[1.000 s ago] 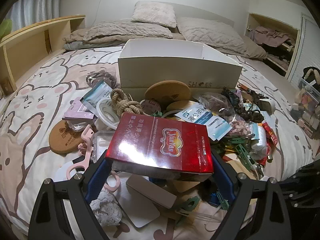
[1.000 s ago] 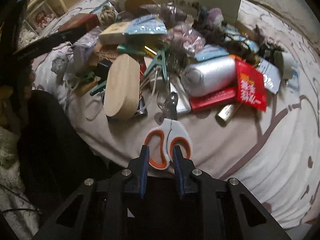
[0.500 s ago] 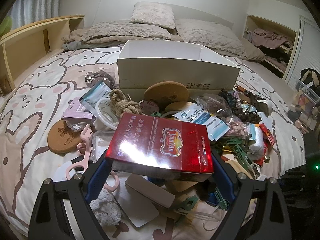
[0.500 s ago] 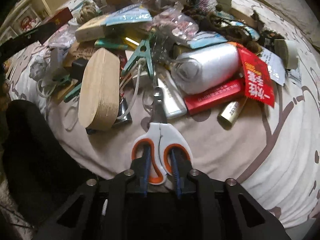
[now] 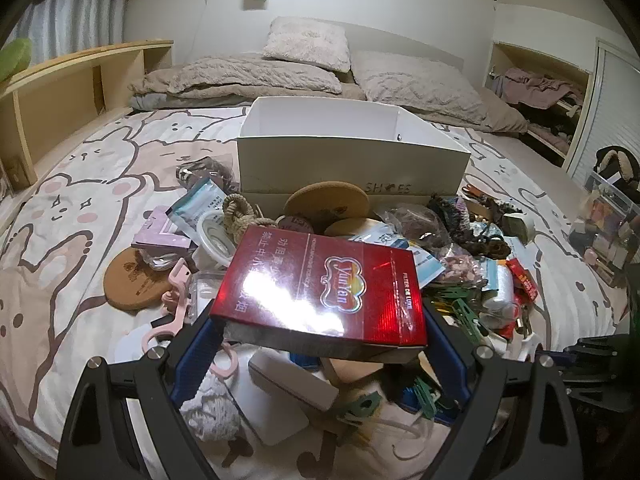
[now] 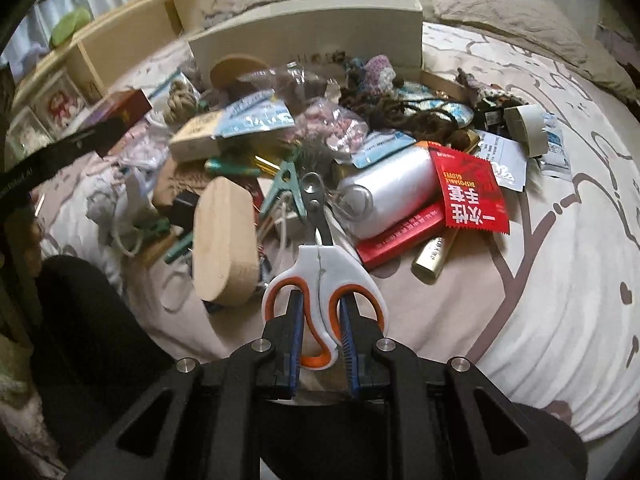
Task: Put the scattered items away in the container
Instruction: 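Lift the cigarette box with the left gripper while the right gripper carries the scissors over the box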
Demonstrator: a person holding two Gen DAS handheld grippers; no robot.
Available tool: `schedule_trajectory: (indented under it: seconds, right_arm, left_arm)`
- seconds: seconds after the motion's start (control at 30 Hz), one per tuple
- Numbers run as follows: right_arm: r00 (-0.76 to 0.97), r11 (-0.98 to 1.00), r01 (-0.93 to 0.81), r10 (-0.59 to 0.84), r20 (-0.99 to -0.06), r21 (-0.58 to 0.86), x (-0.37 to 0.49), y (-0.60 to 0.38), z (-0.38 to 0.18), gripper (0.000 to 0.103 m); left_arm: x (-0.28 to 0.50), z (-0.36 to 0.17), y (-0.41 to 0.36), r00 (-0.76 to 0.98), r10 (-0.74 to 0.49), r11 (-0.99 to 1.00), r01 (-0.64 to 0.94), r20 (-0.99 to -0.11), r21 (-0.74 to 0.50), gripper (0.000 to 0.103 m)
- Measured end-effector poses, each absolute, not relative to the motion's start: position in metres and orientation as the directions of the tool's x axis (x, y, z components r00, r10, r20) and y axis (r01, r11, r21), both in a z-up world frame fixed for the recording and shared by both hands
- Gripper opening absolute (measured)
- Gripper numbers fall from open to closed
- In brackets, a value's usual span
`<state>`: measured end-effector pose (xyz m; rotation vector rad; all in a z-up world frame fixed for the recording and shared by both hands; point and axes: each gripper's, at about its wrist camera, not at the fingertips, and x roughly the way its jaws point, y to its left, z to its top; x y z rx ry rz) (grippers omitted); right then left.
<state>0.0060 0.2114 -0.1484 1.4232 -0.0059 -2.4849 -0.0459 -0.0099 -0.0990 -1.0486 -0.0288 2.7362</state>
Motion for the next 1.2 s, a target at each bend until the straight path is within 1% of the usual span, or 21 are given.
schedule_trajectory:
  seconds: [0.23, 0.63, 0.83, 1.2]
  right_arm:
    - [-0.553, -0.954, 0.236, -0.287, -0.782, 0.184, 0.006, 0.204, -0.125, 0.018]
    - [-0.685, -0.95, 0.244, -0.311, -0.659, 0.195, 0.013, 0.199, -0.069, 0.018]
    - [-0.734, -0.952, 0.245, -0.306, -0.607, 0.183, 0.018, 0.195, -0.044, 0.018]
    - [-0.806, -0.947, 0.285, -0.321, -0.498, 0.15, 0.032, 0.184, 0.012, 0.018]
  left_arm:
    - [-0.029, -0.086, -0.01, -0.743, 0.207, -0.977, -0.184, -0.636, -0.104, 0.093]
    - [-0.005, -0.047, -0.01, -0.797, 0.216, -0.976, -0.196, -0.564, -0.097, 0.093]
    - [0.008, -0.024, -0.014, -0.825, 0.22, -0.975, -0.203, -0.52, -0.091, 0.093]
    - [0.037, 0.027, -0.029, -0.887, 0.21, -0.978, -0.191, -0.411, -0.087, 0.093]
